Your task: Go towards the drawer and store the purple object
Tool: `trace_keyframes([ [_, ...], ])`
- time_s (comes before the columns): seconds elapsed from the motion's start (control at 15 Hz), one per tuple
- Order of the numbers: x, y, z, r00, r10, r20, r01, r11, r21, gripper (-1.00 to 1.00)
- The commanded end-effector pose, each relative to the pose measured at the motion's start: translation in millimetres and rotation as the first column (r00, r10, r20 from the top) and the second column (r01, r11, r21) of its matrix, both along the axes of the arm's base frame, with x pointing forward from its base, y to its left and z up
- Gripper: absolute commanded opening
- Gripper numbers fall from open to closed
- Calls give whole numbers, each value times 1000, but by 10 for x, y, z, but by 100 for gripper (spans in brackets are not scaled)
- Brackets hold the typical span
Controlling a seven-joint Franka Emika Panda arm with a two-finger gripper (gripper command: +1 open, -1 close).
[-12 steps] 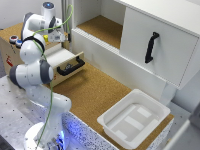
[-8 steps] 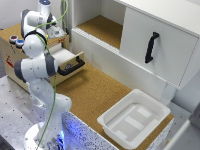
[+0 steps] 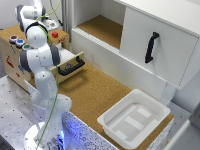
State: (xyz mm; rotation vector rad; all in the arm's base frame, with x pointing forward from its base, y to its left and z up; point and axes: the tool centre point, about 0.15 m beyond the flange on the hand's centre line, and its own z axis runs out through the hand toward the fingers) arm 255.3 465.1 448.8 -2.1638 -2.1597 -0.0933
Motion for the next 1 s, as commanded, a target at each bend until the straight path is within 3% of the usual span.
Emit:
trace_keyframes([
  [0.0, 126, 252, -109, 1000, -2, 3, 3, 987, -161, 100],
  [0.07, 134, 237, -114, 1000, -5, 7, 6, 987, -158, -100],
  [0.6, 92, 153, -111, 1000, -13, 0, 13, 991, -135, -100],
  [0.93, 139, 8, 127, 995, -95, 12, 96, 993, -74, -100],
])
